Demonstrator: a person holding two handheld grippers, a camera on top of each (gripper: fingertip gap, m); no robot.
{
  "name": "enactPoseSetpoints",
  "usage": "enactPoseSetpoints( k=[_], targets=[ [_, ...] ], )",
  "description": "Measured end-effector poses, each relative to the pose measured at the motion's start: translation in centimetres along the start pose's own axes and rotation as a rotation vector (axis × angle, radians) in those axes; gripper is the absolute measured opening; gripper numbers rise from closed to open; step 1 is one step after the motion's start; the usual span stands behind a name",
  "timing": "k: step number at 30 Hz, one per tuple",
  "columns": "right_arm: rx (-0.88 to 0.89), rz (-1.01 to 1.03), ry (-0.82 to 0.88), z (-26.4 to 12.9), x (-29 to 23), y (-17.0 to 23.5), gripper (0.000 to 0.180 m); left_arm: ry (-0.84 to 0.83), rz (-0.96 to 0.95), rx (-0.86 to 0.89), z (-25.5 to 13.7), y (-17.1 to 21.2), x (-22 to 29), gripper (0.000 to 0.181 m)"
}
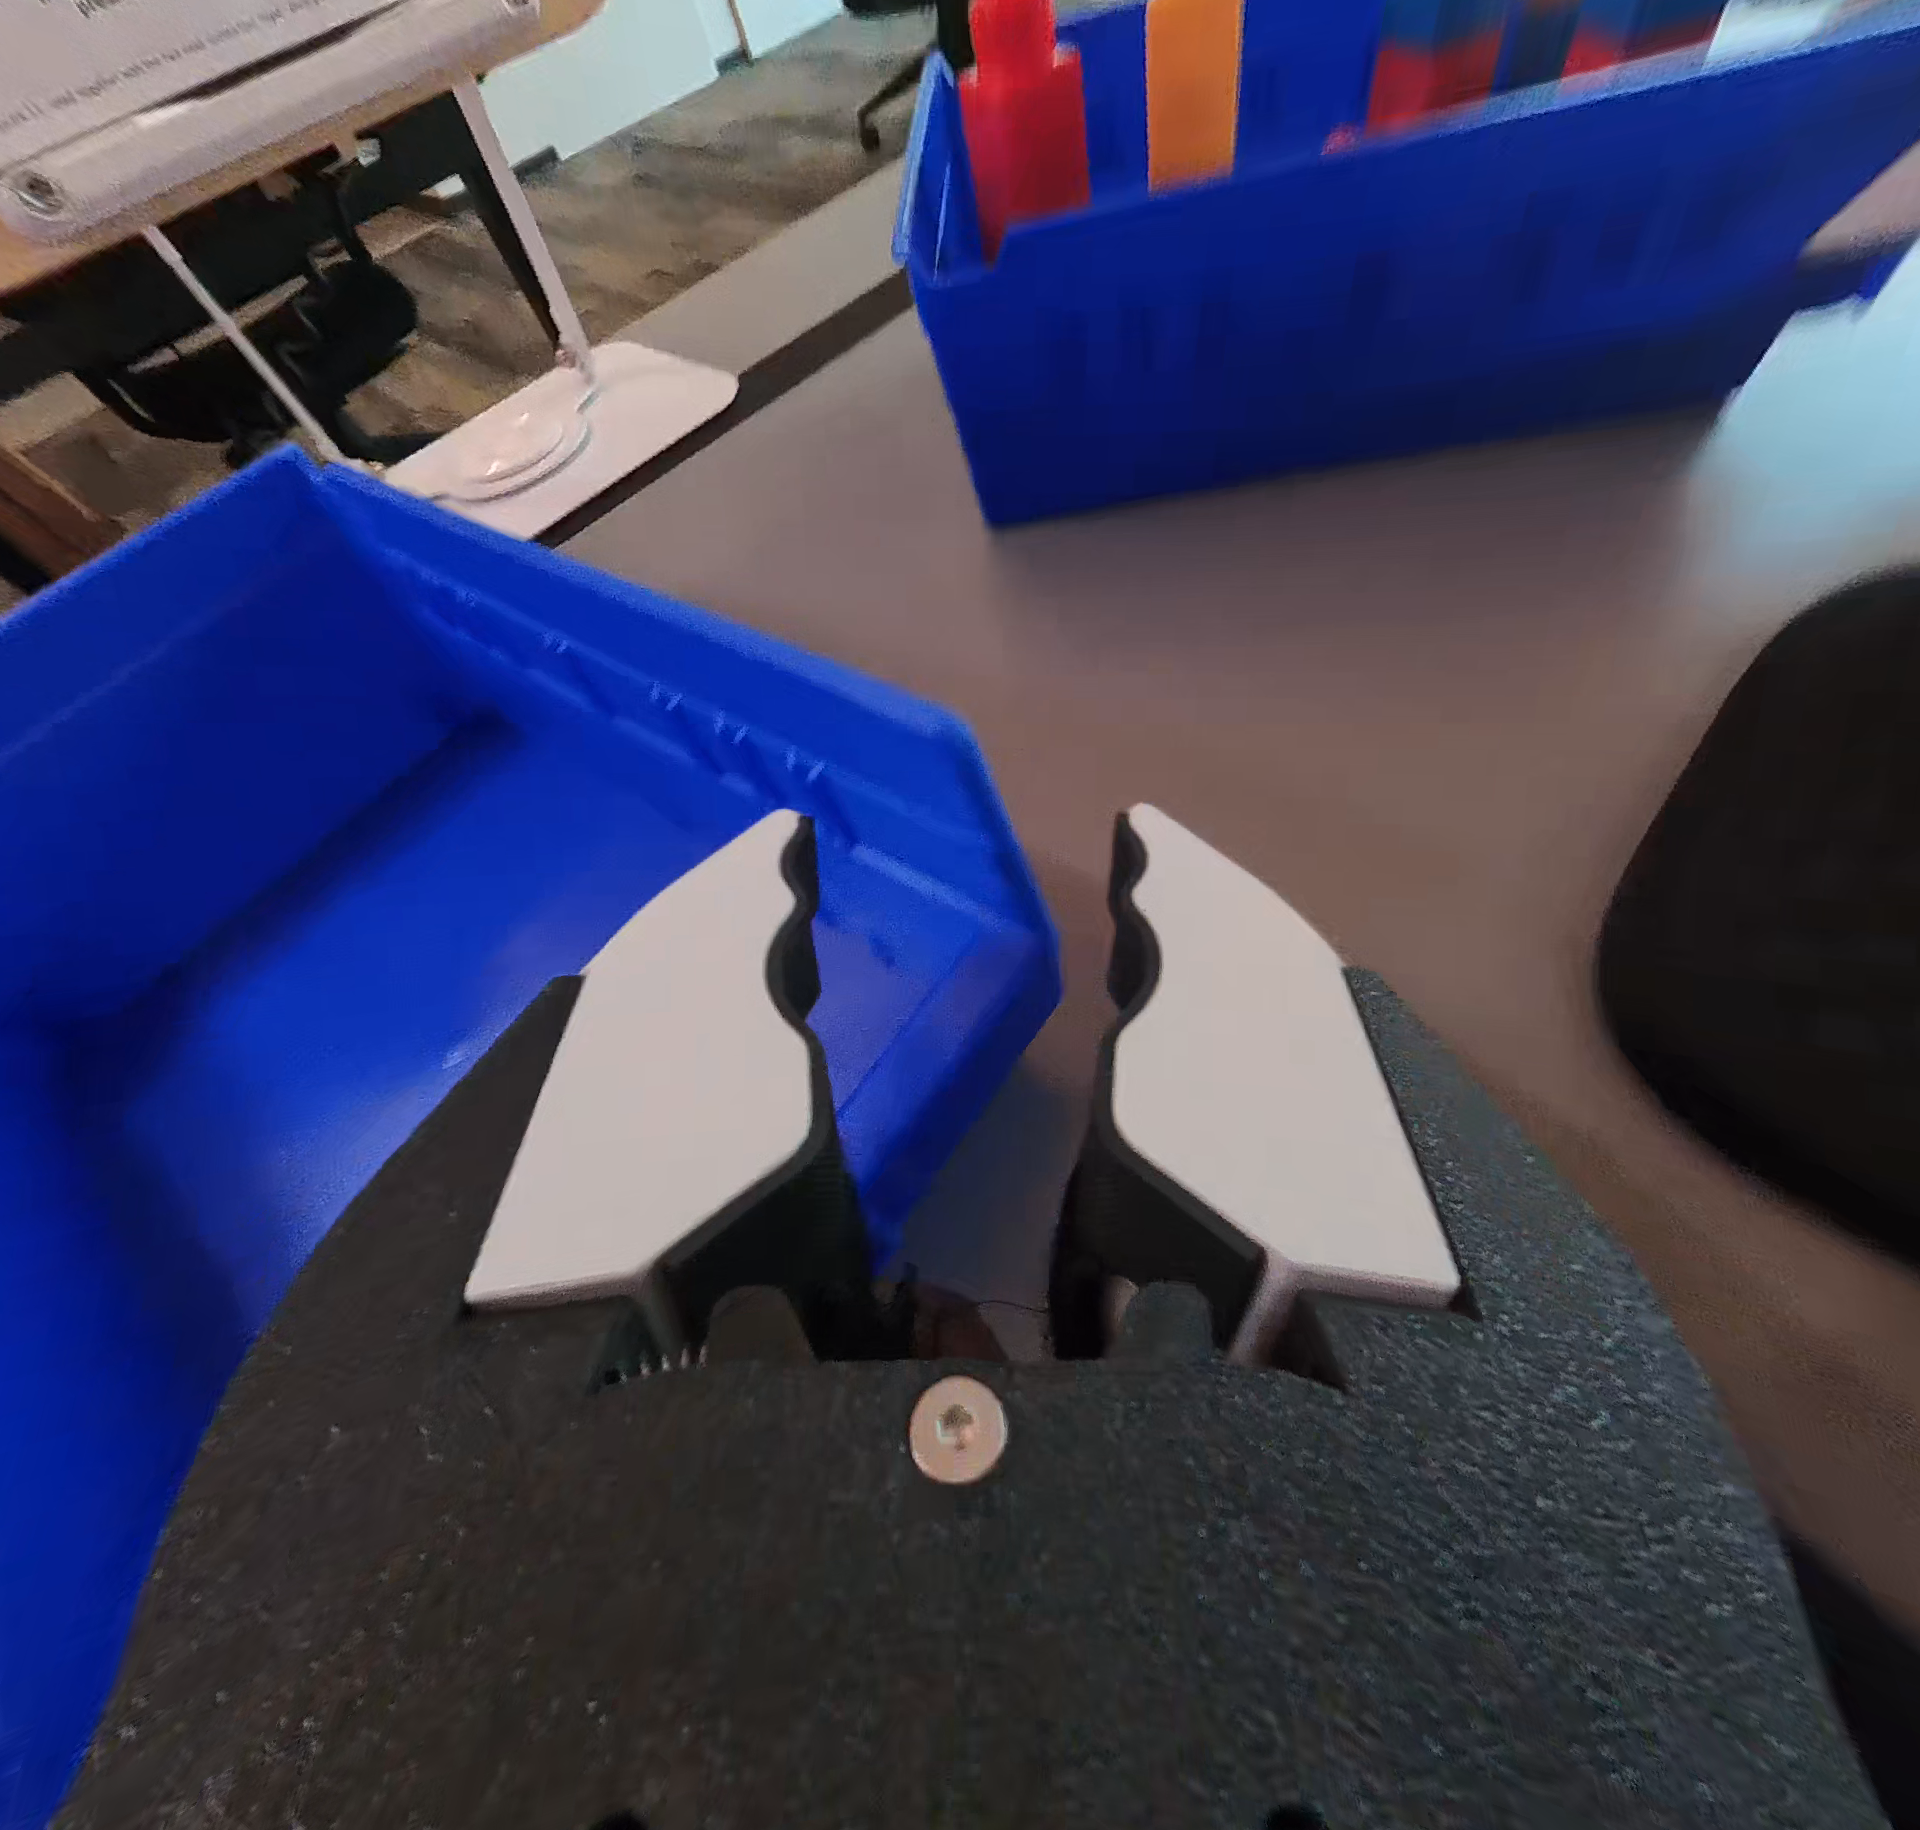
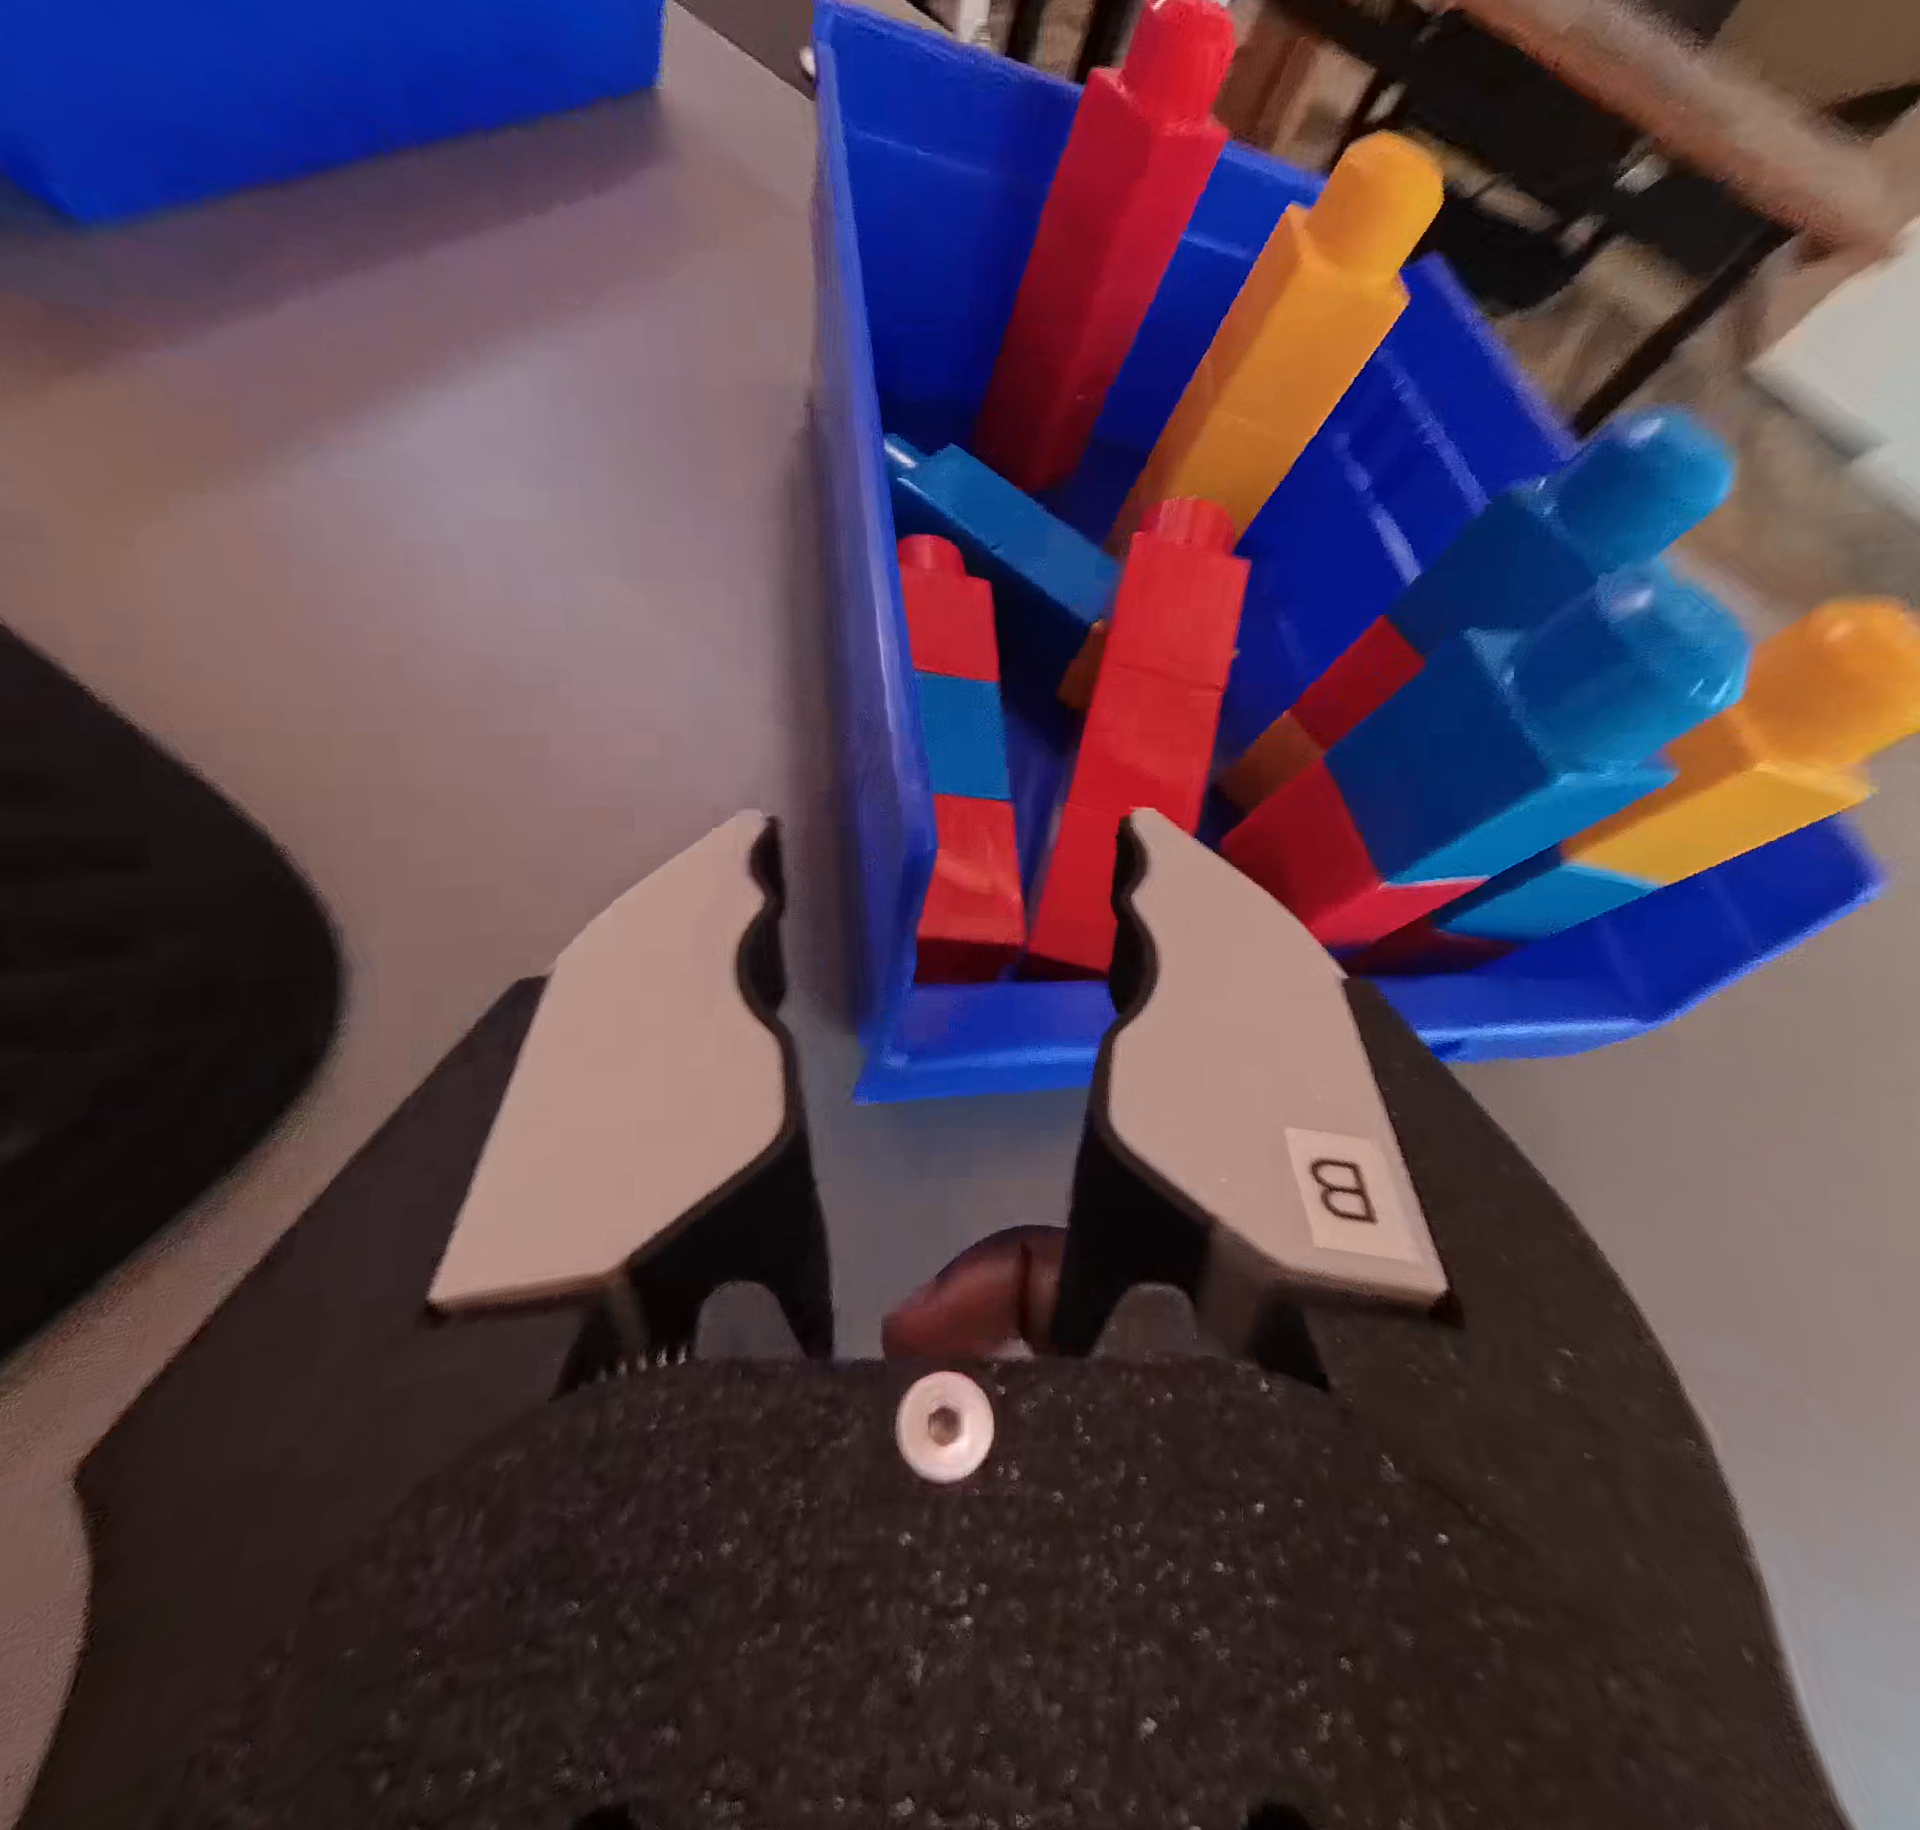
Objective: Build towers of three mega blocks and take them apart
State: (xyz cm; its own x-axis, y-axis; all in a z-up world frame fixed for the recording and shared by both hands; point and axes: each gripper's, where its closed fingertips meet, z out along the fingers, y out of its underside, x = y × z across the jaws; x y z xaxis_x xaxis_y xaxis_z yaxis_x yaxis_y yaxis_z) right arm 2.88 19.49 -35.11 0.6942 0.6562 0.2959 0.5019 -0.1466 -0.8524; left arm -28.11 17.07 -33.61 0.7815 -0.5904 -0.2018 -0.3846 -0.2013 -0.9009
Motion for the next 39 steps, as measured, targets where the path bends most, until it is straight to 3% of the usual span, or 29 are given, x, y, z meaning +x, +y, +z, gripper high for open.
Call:
enactPoseSetpoints(
  k=[3, 5, 7, 12, 17, 19, 22, 24, 27, 30, 33, 36, 39],
  targets=[
    [-0.010, -0.181, 0.097, 1.5, -0.7, -0.7, 0.020, -0.019, -0.068, 0.000, 2.0, -0.7, 0.2, 0.050],
    [-0.005, -0.171, 0.077, 2.5, -2.2, -1.7, 0.015, -0.066, -0.041, -0.004, 2.6, -0.8, -0.4, 0.031],
    [0.037, -0.184, -0.006, 3.5, -4.8, -3.2, 0.008, -0.056, -0.043, -0.003, 2.7, -0.9, -0.2, 0.030],
    [-0.019, -0.306, 0.084, 6.3, -7.8, -5.7, 0.010, 0.013, -0.023, 0.042, 2.7, -1.0, 0.6, 0.030],
    [0.003, -0.088, 0.042, 8.6, -11.1, -8.0, 0.012, 0.127, 0.020, 0.065, 2.6, -1.4, 2.2, 0.032],
    [0.004, -0.037, -0.025, 8.9, -12.6, -8.6, 0.017, 0.138, 0.006, 0.056, 2.4, -1.3, 2.4, 0.038],
    [0.068, 0.094, -0.199, 8.4, -15.0, -9.9, 0.040, 0.088, -0.015, 0.075, 1.5, -1.8, 2.3, 0.046],
    [0.159, 0.164, -0.317, 7.0, -15.9, -11.3, 0.053, -0.002, -0.004, 0.168, 0.1, -3.4, 2.0, 0.052],
    [0.368, 0.252, -0.396, 3.4, -14.6, -13.6, 0.053, -0.048, 0.025, 0.379, -2.5, -6.7, 3.6, 0.045],
    [0.516, 0.342, -0.169, 0.6, -8.1, -13.6, 0.054, 0.118, -0.035, 0.409, -2.5, -8.0, 7.9, 0.042],
    [0.549, 0.419, 0.205, -2.1, 0.0, -10.4, 0.062, 0.296, -0.209, 0.324, -0.3, -7.5, 11.3, 0.062],
    [0.407, 0.426, 0.351, -2.7, 3.6, -6.3, 0.073, 0.313, -0.284, 0.224, 2.4, -6.6, 12.0, 0.085],
    [0.156, 0.405, 0.302, -0.8, 3.9, -1.8, 0.059, 0.275, -0.301, 0.142, 4.8, -5.8, 12.0, 0.088]
  ],
)
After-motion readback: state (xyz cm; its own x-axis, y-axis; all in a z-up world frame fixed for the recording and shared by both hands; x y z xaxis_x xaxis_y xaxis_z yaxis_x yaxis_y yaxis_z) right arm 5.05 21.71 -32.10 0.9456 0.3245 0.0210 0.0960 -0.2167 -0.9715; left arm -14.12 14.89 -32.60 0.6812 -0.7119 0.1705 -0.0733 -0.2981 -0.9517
